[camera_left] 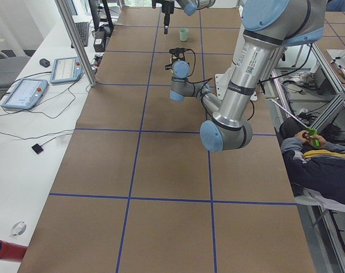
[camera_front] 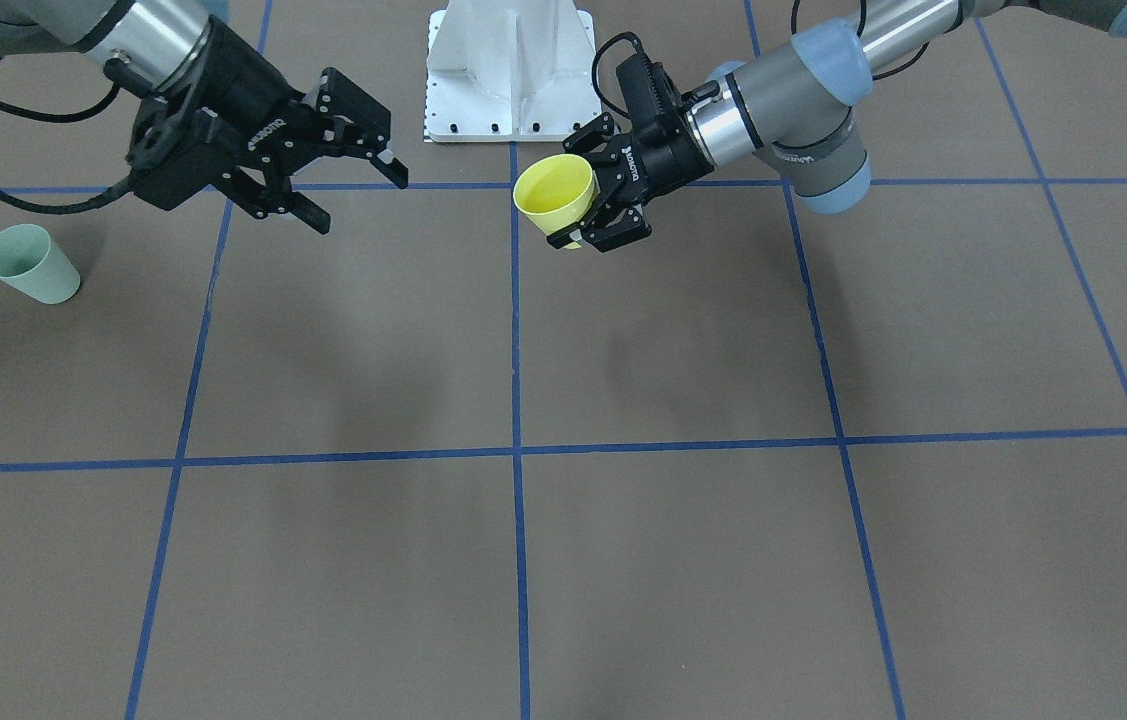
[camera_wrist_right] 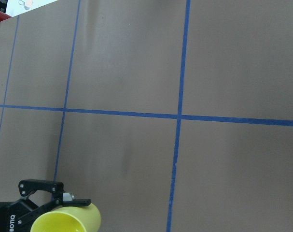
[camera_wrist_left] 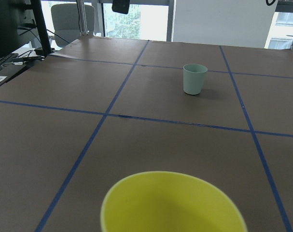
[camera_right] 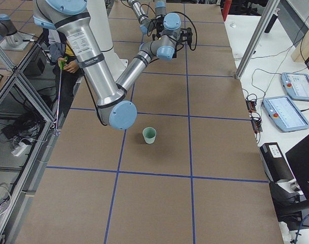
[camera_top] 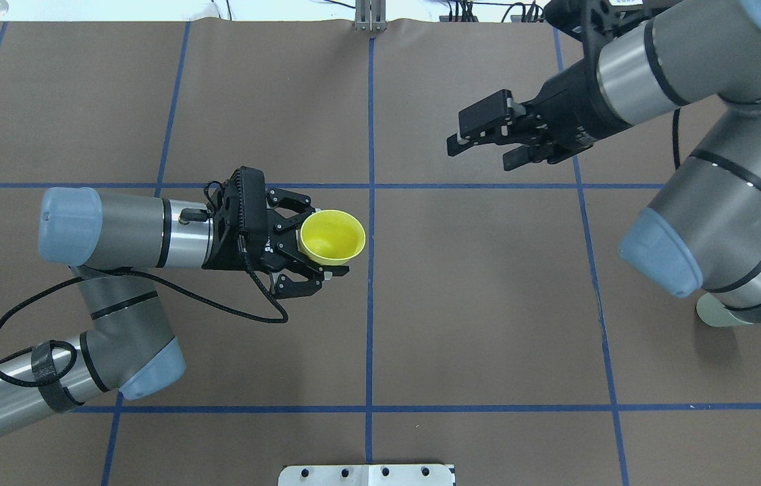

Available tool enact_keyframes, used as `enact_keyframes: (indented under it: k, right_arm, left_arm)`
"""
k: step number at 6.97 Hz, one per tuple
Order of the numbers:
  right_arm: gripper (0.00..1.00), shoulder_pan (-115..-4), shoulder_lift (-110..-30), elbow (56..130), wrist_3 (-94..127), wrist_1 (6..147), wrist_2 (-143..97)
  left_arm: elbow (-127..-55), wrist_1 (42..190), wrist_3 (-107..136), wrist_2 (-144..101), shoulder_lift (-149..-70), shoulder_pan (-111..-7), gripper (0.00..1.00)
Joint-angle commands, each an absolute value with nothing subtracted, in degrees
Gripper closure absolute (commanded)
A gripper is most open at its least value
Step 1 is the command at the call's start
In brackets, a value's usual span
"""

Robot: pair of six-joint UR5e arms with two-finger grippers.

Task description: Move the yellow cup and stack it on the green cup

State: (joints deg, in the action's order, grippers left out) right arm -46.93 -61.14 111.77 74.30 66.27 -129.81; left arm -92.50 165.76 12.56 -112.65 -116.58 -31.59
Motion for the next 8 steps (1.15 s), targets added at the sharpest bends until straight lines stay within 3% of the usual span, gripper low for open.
enact_keyframes:
  k: [1, 8]
  right_arm:
    - [0.01, -42.7, -56.9, 110.7, 77.5, 71.9, -127.3]
    - [0.01, -34.3, -53.7, 107.1, 75.9, 74.3, -122.0]
  left_arm:
    - [-92.6, 166.5, 12.7, -112.4, -116.5, -31.3, 0.78]
    - [-92.6, 167.3, 12.7, -112.4, -116.5, -31.2, 0.71]
